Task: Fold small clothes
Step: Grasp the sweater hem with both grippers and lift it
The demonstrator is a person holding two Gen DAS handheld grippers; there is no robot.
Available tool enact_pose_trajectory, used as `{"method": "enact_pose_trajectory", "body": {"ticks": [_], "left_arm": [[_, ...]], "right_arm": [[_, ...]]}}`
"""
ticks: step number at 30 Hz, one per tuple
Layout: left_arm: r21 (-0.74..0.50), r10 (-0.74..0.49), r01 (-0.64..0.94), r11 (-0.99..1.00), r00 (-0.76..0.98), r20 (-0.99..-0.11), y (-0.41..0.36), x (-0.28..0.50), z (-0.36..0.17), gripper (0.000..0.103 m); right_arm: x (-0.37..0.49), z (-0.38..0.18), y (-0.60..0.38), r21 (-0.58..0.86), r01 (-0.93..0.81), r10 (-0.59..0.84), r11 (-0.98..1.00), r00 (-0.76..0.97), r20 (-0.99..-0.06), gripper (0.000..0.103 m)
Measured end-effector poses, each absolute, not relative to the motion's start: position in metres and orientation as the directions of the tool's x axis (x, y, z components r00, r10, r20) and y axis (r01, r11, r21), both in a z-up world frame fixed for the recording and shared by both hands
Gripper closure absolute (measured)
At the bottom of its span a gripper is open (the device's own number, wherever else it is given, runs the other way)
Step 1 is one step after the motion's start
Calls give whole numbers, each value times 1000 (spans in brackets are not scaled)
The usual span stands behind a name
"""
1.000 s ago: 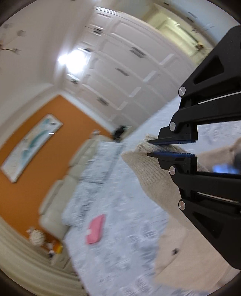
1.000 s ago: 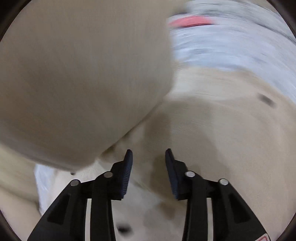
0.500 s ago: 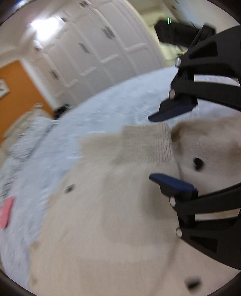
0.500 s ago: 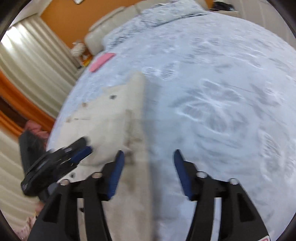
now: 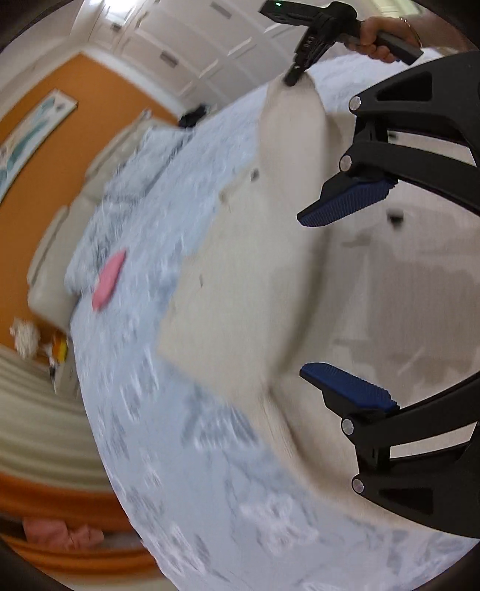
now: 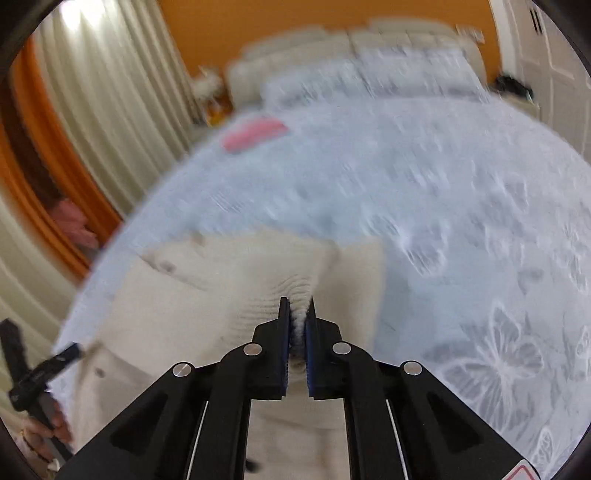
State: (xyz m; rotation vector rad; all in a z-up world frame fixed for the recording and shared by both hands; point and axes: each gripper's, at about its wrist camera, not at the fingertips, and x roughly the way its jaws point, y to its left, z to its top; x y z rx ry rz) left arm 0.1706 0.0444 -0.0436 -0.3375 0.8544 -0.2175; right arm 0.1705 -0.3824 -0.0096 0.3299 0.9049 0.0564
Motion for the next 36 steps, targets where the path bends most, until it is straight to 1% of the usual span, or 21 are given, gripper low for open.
{"method": "enact_pose_trajectory", "body": {"ticks": [2, 5, 6, 7, 10, 12, 15, 17, 18, 19, 20, 21, 22, 23, 25, 26, 28, 29, 32, 34, 36], "left_arm": [[-368, -288, 5, 930, 632, -719, 55, 166, -53, 29], [-346, -252, -34, 938, 618, -745, 78, 146, -59, 28], [-328, -229, -52, 943, 614, -755, 89, 137, -59, 27], [-314, -205, -75, 947, 609, -766, 99, 128, -61, 24], [-306, -168, -157, 939, 568, -806, 132, 96, -66, 23], [-332, -182, -206, 920, 526, -831, 149, 74, -71, 22], [-368, -230, -253, 895, 446, -865, 158, 50, -84, 18], [-422, -269, -294, 857, 443, -855, 167, 42, -86, 17], [-452, -287, -321, 832, 448, -847, 171, 40, -88, 16], [-474, -305, -344, 811, 443, -843, 173, 40, -91, 14], [-467, -297, -356, 810, 438, -849, 172, 41, -91, 14], [-451, -288, -353, 820, 426, -858, 168, 43, -89, 14], [-431, -286, -338, 836, 402, -870, 162, 46, -89, 20], [-422, -297, -320, 849, 372, -880, 154, 50, -88, 52], [-439, -347, -318, 840, 306, -887, 143, 57, -89, 88], [-478, -387, -333, 813, 305, -870, 142, 60, -81, 89], [-525, -415, -319, 789, 353, -839, 143, 58, -55, 91], [-544, -423, -284, 790, 390, -818, 142, 56, -33, 91], [-577, -456, -197, 793, 438, -775, 141, 36, 13, 91], [-592, -480, -175, 787, 430, -765, 141, 18, 21, 91], [-610, -517, -171, 774, 388, -763, 137, -4, 13, 91]], "right_arm": [[170, -53, -391, 282, 175, 169, 943, 478, -862, 92], [113, -50, -396, 372, 221, 216, 902, 514, -830, 66], [93, -47, -395, 381, 234, 219, 894, 515, -829, 50], [71, -47, -394, 402, 242, 236, 883, 510, -827, 45], [-5, -62, -380, 507, 266, 392, 820, 385, -835, 45], [-36, -70, -370, 546, 288, 460, 787, 315, -830, 45], [-69, -82, -351, 602, 318, 545, 732, 256, -798, 45], [-72, -90, -339, 637, 327, 585, 698, 252, -771, 37], [-69, -90, -335, 634, 322, 579, 704, 257, -774, 31], [-64, -90, -330, 640, 314, 581, 701, 269, -768, 28], [-58, -91, -325, 655, 321, 592, 684, 281, -756, 28], [-53, -93, -323, 654, 331, 589, 680, 285, -756, 34], [-50, -93, -321, 658, 327, 589, 679, 294, -753, 85], [-42, -91, -318, 663, 309, 594, 682, 296, -748, 90], [-35, -80, -321, 657, 318, 573, 684, 323, -753, 93], [-31, -58, -326, 663, 284, 556, 693, 375, -742, 93], [-33, -15, -337, 666, 222, 526, 712, 460, -716, 94], [-40, 15, -348, 654, 188, 497, 732, 508, -703, 94], [-68, 65, -377, 606, 156, 428, 780, 574, -698, 94], [-91, 74, -393, 587, 167, 404, 792, 578, -709, 94], [-118, 63, -404, 562, 199, 381, 803, 553, -741, 94]]}}
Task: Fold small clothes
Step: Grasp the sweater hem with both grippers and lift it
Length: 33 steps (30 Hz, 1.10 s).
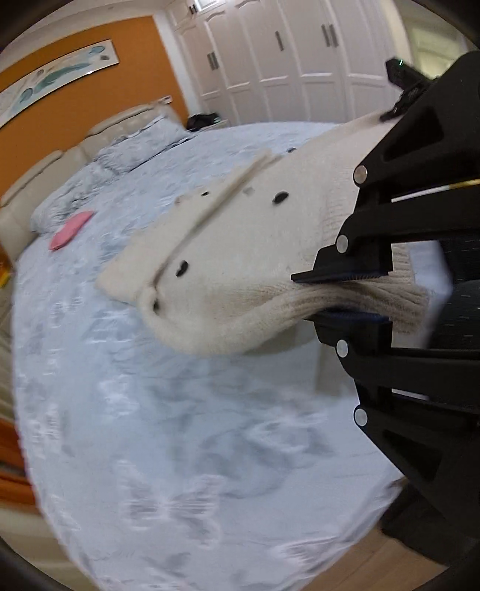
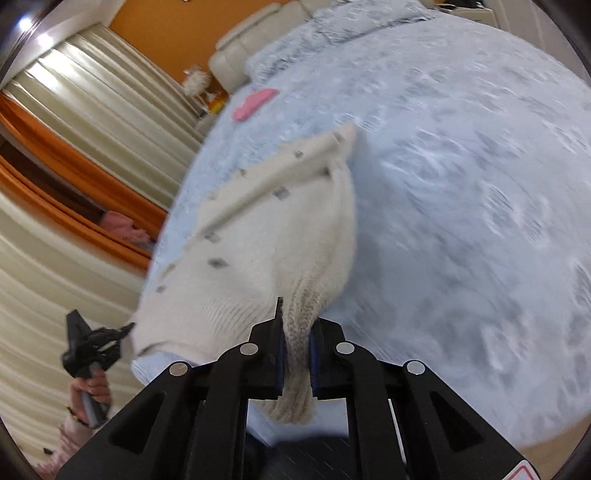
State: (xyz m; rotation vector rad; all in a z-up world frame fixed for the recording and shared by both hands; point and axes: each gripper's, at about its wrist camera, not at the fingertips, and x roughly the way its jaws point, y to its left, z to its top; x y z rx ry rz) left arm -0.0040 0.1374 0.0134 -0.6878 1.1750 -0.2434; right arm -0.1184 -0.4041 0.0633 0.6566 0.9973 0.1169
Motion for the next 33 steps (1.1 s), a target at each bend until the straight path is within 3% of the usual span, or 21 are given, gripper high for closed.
{"method": "enact_pose_trajectory", "body": {"ticks": [5, 9, 13, 14, 15, 16, 17, 21, 29, 30, 31, 32, 33], "left_arm": [[-612, -563, -285, 738, 241, -791, 129, -64, -52, 92], [-611, -575, -333, 718, 211, -791, 129, -98, -76, 92], [-557, -508, -320, 767, 227, -831, 132, -98, -71, 90], [-537, -485, -324, 779, 232, -843, 132, -94, -68, 79], [-527, -474, -330, 783, 232, -849, 132, -89, -68, 68], [-518, -465, -334, 787, 231, -855, 131, -87, -68, 42], [-488, -433, -342, 803, 226, -872, 128, -87, -70, 26], [-439, -409, -371, 818, 160, -898, 115, -79, -90, 21], [-467, -500, -507, 724, 81, -862, 117, -81, -128, 21], [-461, -491, -502, 732, 80, -868, 115, -81, -127, 21], [-450, -476, -492, 745, 80, -876, 112, -82, -126, 22], [-435, -454, -474, 765, 82, -887, 108, -84, -123, 24], [-427, -439, -463, 777, 88, -894, 106, -87, -121, 25]], "right_arm": [[-179, -6, -414, 538, 349, 370, 767, 445, -816, 94], [-208, -43, -407, 554, 403, 416, 728, 382, -825, 94], [-204, -51, -406, 578, 407, 432, 707, 399, -809, 82], [-198, -54, -408, 564, 425, 415, 708, 395, -819, 80], [-194, -56, -407, 557, 438, 409, 706, 390, -825, 67], [-189, -59, -406, 554, 451, 404, 700, 390, -827, 54], [-188, -63, -407, 554, 466, 400, 690, 393, -828, 50], [-194, -82, -405, 583, 491, 452, 647, 369, -812, 43], [-183, -98, -394, 552, 509, 501, 661, 249, -829, 40], [-180, -97, -394, 545, 505, 505, 669, 229, -832, 43], [-177, -95, -393, 546, 489, 511, 680, 219, -831, 59], [-176, -93, -392, 550, 475, 514, 687, 217, -830, 69], [-175, -91, -390, 546, 466, 512, 696, 211, -832, 71]]}}
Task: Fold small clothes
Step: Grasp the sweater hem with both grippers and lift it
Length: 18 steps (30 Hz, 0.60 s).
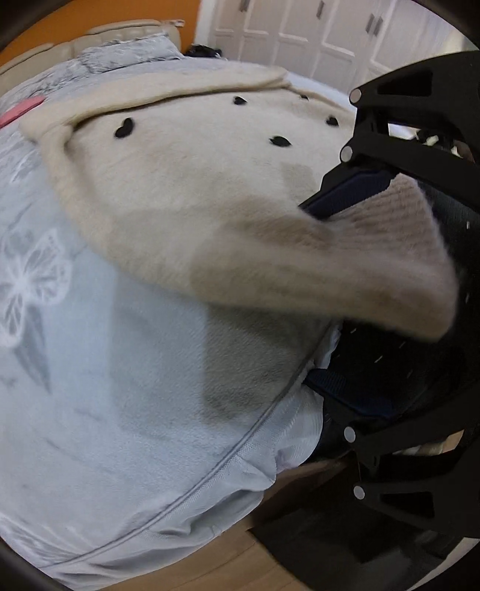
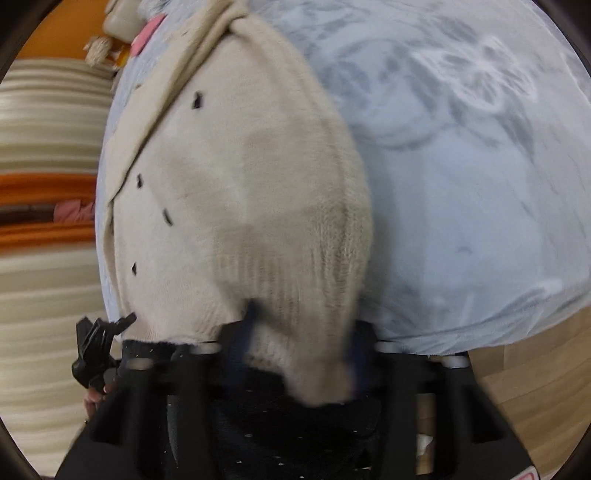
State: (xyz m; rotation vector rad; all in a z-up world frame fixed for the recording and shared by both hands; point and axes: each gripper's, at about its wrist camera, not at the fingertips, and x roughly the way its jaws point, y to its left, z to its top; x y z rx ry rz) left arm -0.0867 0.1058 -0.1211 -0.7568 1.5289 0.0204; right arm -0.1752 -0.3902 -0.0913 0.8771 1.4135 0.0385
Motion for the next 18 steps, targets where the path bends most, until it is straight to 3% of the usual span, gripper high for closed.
{"method": "enact_pose_trajectory", "body": {"ticks": [3, 5, 6, 7, 9, 10, 18], "left_arm": [[-444, -438, -453, 773, 124, -890, 106, -95, -118, 33], [-461, -446, -440, 771, 145, -883, 110, -98, -116, 44], [-471, -452, -433, 769, 153, -879, 113, -101, -116, 47], [-485, -462, -426, 764, 163, -872, 115, -103, -115, 58], [-541, -512, -401, 739, 188, -838, 119, -111, -109, 89], [-568, -536, -396, 722, 199, -820, 119, -115, -102, 96], [-706, -628, -315, 634, 323, -708, 113, -135, -31, 97]], "right_arm": [[-179, -90, -387, 541, 468, 495, 699, 229, -838, 71], [-183, -91, -384, 539, 462, 481, 704, 248, -841, 72], [-184, -91, -383, 532, 459, 468, 712, 255, -846, 84], [-186, -89, -382, 531, 451, 464, 717, 260, -847, 92], [-191, -77, -380, 549, 439, 460, 711, 300, -836, 93], [-193, -70, -379, 558, 430, 460, 710, 318, -829, 93], [-221, -1, -397, 636, 364, 452, 681, 475, -756, 95]]}}
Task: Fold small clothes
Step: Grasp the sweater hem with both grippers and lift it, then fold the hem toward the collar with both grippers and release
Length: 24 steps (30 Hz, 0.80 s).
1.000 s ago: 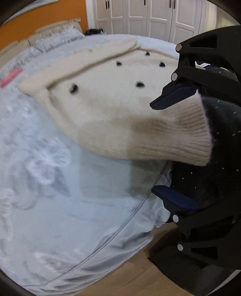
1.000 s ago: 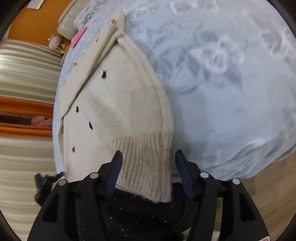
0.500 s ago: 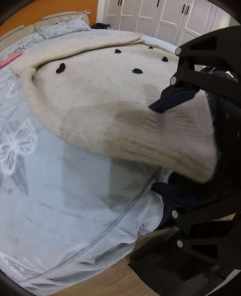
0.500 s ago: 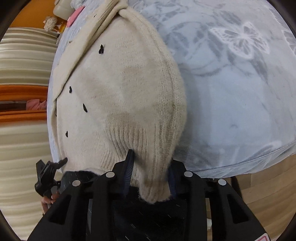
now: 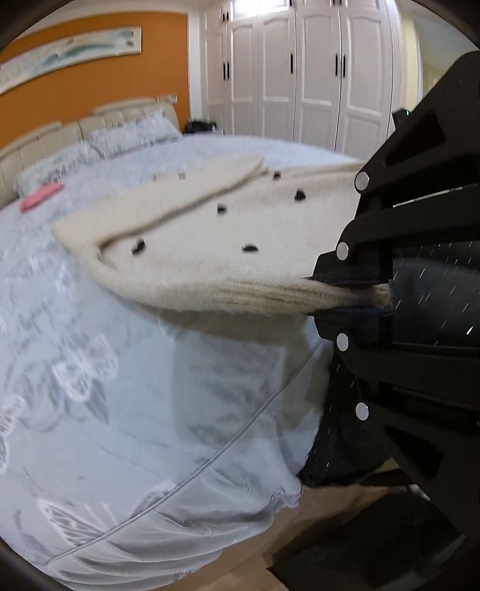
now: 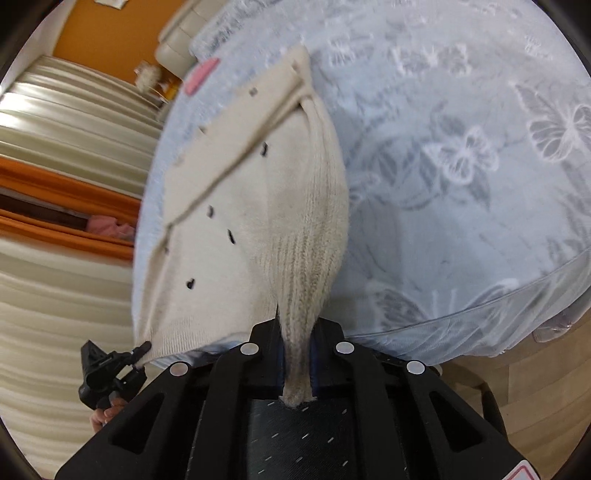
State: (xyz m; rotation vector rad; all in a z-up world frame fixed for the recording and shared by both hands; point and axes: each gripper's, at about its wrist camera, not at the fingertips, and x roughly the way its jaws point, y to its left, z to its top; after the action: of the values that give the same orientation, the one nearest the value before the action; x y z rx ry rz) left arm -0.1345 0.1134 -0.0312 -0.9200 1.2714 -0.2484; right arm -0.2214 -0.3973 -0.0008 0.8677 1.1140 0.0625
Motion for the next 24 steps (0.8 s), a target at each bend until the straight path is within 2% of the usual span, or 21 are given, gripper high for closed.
{"method": "enact_pose_trajectory", "body": {"ticks": [3, 10, 16, 20, 24], "left_arm": [[-737, -655, -292, 610, 337, -676, 116, -146, -11, 97], [-766, -693, -283, 577, 326, -643, 134, -212, 18, 97], [-791, -696, -237, 564, 380, -609, 143, -249, 67, 97], [-813, -695, -160, 559, 444, -565, 141, -226, 107, 97], [-780, -662, -95, 618, 472, -582, 119, -150, 114, 97]], "right_arm": [[-242, 17, -405, 676, 352, 465, 647, 521, -716, 95], [-310, 50, -410, 662, 336, 456, 670, 519, -723, 95], [-355, 98, -407, 677, 277, 470, 682, 544, -695, 95], [-337, 140, -415, 713, 185, 482, 676, 621, -618, 95], [-264, 135, -448, 790, 165, 497, 591, 696, -518, 94]]}}
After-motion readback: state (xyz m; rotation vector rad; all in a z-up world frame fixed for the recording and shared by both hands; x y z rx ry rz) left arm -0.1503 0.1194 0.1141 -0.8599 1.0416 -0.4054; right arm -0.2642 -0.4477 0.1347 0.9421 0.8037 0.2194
